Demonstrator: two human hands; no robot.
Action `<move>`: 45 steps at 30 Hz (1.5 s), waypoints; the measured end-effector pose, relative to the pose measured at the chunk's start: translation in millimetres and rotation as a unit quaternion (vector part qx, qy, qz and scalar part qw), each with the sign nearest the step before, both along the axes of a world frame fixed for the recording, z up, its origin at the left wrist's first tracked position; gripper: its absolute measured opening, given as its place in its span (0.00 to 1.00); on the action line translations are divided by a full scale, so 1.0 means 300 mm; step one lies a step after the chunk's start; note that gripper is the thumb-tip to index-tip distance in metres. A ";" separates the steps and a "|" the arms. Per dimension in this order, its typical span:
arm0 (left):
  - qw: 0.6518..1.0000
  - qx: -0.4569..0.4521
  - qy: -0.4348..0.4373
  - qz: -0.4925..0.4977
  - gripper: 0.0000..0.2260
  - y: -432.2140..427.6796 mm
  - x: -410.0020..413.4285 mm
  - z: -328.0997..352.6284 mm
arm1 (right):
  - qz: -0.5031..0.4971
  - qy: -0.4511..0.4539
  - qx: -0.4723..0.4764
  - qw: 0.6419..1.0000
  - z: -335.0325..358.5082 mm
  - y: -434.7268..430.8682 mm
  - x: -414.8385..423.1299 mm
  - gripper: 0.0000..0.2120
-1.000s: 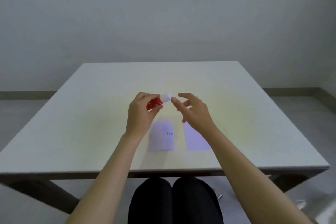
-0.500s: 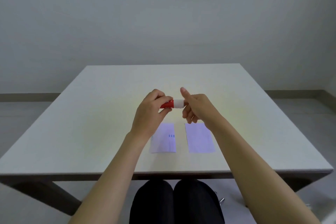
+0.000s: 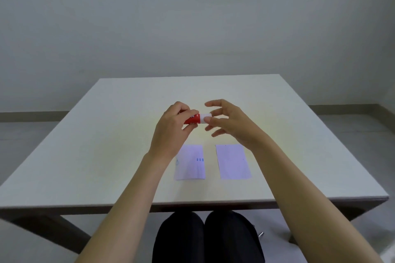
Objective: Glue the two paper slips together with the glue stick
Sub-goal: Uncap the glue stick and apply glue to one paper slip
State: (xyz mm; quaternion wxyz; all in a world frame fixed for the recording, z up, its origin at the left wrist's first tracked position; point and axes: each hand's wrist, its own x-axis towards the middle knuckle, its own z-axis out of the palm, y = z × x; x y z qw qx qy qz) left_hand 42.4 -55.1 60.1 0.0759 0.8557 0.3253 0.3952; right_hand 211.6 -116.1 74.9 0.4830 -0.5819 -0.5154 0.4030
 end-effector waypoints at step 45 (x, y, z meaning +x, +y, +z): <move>0.782 -0.424 -0.457 -0.014 0.06 -0.017 0.035 0.000 | -0.127 0.188 0.120 0.966 -0.100 0.038 -0.171 0.08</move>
